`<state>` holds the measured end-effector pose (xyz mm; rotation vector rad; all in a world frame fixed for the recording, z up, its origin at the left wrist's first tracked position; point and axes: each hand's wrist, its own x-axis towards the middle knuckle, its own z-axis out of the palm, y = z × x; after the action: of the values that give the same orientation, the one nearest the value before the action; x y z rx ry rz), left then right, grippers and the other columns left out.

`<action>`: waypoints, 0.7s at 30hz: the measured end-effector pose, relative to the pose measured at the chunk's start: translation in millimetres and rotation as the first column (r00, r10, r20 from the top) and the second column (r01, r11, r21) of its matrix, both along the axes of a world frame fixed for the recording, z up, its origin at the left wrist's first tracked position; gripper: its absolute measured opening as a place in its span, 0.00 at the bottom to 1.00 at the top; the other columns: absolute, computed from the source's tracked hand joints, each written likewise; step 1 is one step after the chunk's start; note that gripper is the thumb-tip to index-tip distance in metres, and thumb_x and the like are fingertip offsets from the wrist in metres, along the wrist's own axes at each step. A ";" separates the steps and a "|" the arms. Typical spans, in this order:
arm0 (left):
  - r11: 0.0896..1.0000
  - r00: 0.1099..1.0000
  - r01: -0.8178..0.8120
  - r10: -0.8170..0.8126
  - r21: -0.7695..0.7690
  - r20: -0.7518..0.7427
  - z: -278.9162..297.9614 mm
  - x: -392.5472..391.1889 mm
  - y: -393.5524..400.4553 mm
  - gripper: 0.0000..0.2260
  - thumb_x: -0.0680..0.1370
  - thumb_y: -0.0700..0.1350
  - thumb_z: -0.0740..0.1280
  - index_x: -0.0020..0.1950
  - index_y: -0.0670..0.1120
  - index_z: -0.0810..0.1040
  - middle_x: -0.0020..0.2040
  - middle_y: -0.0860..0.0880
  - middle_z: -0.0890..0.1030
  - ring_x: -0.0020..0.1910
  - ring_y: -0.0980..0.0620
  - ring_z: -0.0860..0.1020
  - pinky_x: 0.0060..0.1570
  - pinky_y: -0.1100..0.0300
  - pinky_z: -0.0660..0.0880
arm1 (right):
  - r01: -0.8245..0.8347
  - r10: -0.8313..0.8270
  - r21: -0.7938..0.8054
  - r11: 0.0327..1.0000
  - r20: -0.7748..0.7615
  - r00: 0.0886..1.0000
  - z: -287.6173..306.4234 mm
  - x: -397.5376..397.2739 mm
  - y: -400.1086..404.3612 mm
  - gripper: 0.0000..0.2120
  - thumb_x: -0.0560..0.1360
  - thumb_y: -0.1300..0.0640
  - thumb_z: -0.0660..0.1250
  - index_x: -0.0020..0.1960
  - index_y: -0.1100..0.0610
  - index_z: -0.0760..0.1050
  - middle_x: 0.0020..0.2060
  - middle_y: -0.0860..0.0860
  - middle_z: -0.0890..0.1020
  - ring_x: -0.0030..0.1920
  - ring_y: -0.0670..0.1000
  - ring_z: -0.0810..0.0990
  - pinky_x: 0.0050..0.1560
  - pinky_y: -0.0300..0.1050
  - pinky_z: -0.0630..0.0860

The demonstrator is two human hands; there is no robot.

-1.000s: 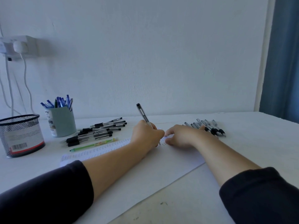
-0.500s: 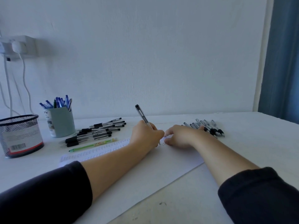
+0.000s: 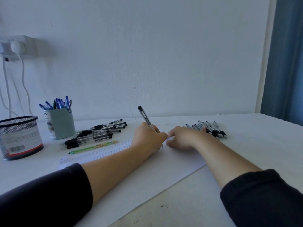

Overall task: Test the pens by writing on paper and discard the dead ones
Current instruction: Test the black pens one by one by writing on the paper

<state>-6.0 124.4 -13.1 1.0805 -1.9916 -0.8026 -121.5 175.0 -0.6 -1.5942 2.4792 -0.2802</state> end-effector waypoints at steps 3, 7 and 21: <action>1.000 1.000 -0.009 0.009 -0.007 0.016 0.5 -0.4 0.1 0.08 0.69 0.39 0.64 0.29 0.44 0.74 0.22 0.49 0.75 0.15 0.60 0.64 0.20 0.71 0.59 | -0.004 0.004 -0.005 1.000 0.007 1.000 0.3 0.0 0.7 0.15 0.80 0.43 0.57 0.65 0.40 0.71 0.70 0.46 0.69 0.75 0.55 0.59 0.67 0.74 0.36; 1.000 1.000 -0.010 0.010 -0.020 0.023 1.6 -0.1 0.7 0.09 0.69 0.38 0.63 0.27 0.44 0.72 0.21 0.49 0.74 0.14 0.59 0.63 0.17 0.72 0.58 | -0.007 0.007 0.003 1.000 -0.003 1.000 0.7 -0.1 0.9 0.15 0.80 0.44 0.56 0.65 0.40 0.71 0.70 0.46 0.69 0.74 0.55 0.59 0.67 0.74 0.36; 1.000 1.000 0.009 -0.009 -0.013 0.013 1.9 0.2 2.6 0.10 0.68 0.38 0.63 0.26 0.44 0.72 0.21 0.49 0.74 0.14 0.59 0.62 0.19 0.72 0.58 | -0.002 0.002 0.007 1.000 0.005 1.000 2.0 1.2 1.3 0.15 0.80 0.45 0.56 0.66 0.40 0.70 0.71 0.47 0.69 0.75 0.55 0.59 0.66 0.74 0.35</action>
<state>-5.9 127.0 -11.2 1.0727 -2.0112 -0.7885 -120.3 176.3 1.4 -1.5910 2.4721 -0.2753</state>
